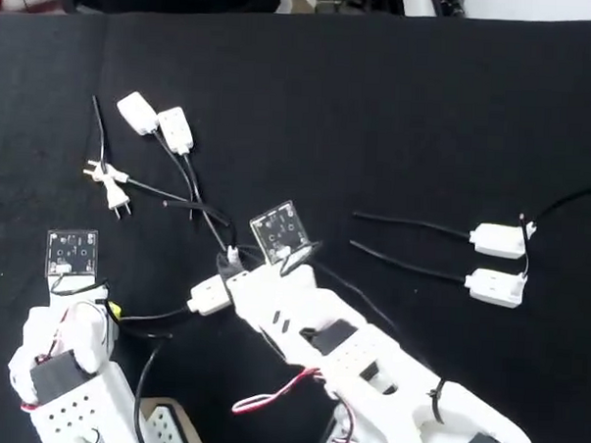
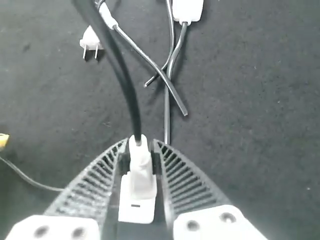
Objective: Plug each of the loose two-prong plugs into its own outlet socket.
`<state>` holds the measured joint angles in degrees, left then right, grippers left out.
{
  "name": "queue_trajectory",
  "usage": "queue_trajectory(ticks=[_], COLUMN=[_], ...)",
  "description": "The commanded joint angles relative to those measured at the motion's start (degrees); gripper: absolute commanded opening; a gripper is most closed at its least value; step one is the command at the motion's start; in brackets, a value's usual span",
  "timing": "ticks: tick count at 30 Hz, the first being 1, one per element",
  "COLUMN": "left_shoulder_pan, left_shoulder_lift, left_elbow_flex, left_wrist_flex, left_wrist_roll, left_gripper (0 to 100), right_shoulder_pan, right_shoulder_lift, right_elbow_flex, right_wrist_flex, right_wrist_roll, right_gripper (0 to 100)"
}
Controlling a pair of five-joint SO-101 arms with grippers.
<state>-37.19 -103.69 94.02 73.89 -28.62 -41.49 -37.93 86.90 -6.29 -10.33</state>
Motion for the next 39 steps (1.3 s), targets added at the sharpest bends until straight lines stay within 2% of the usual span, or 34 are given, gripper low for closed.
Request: queue_trajectory(ticks=[1,32,39], left_shoulder_pan=[0.1,0.1,0.1], left_shoulder_lift=[-0.4,-0.4,-0.4], left_elbow_flex=[-0.4,-0.4,-0.4], left_wrist_flex=[0.4,0.4,0.4], left_wrist_roll=[-0.5,-0.5,-0.5], left_gripper=[22,22,22], right_shoulder_pan=[-0.9,-2.6,0.4], right_shoulder_lift=[-1.5,-1.0,8.5], right_elbow_flex=[-0.2,0.1,-4.8], right_wrist_flex=[-1.1,1.7,1.7], right_wrist_roll=[-0.3,-0.5,-2.1], right_gripper=[1.2,1.2,1.2])
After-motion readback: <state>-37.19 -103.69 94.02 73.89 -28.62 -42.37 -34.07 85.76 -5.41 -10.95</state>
